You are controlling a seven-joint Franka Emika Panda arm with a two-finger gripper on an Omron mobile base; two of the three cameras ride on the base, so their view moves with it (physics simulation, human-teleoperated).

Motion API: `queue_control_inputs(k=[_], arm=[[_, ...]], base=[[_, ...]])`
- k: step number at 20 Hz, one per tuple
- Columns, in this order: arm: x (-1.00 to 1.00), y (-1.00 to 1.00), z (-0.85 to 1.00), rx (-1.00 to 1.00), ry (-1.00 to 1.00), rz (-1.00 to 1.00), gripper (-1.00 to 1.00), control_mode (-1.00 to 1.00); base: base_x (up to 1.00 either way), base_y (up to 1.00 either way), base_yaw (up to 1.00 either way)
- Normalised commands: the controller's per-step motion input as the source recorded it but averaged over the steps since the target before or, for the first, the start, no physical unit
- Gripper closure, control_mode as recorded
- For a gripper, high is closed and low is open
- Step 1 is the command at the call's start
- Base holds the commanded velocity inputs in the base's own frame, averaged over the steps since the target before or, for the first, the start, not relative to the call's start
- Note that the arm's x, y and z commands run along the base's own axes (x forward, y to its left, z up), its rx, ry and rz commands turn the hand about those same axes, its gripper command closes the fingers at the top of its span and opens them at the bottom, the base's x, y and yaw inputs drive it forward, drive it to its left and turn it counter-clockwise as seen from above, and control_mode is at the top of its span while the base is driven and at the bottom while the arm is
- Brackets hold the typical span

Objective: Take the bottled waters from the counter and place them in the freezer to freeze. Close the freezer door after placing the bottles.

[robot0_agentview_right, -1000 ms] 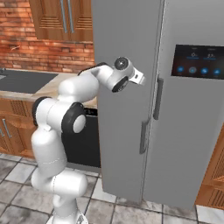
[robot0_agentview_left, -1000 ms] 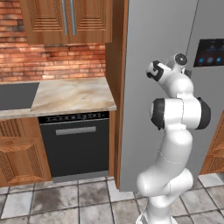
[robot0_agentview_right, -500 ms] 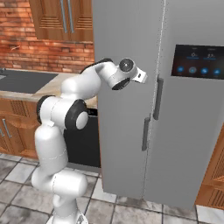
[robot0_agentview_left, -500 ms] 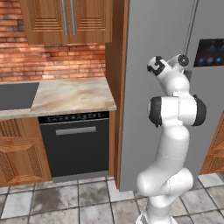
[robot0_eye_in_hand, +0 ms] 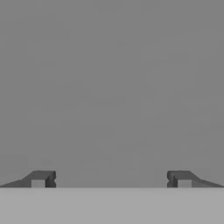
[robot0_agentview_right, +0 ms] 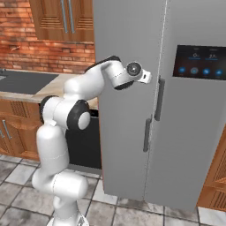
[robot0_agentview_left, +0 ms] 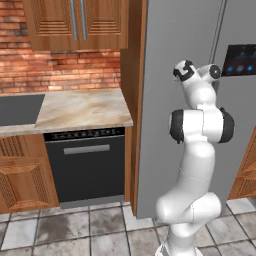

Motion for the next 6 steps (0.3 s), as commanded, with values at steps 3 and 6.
queue_control_inputs(k=[3, 6], arm=[[0.18, 0.0, 0.0, -0.06, 0.0, 0.0, -1.0, -1.0], [0.13, 0.0, 0.0, -0.1, 0.0, 0.0, -1.0, -1.0]], base=[[0.0, 0.0, 0.0], [0.0, 0.0, 0.0]])
